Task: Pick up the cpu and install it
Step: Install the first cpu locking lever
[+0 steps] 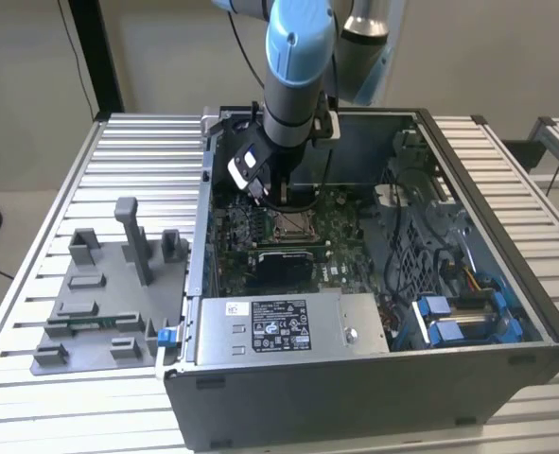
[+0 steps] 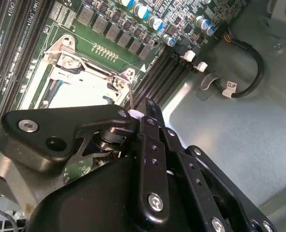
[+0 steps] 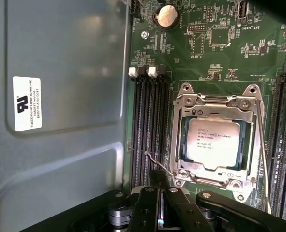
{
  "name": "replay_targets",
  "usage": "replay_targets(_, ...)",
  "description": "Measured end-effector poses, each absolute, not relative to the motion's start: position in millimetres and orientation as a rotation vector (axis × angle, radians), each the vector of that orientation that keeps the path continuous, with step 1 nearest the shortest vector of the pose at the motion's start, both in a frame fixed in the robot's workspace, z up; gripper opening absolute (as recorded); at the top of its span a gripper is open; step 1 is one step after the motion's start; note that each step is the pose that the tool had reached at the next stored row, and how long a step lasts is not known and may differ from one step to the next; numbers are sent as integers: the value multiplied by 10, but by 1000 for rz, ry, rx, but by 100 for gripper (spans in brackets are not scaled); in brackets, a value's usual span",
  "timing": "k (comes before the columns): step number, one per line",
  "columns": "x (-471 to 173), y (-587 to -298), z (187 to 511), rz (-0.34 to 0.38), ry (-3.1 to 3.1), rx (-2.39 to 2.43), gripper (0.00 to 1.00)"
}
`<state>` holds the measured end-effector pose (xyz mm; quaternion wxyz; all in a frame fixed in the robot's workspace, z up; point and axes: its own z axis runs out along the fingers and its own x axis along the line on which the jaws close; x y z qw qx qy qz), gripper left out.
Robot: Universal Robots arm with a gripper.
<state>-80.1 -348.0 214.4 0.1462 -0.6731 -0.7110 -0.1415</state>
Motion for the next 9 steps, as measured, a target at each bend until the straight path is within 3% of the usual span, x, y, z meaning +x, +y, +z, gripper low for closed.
replay_targets(9,-801,-3468,2125,-409,-2047,-1937,0)
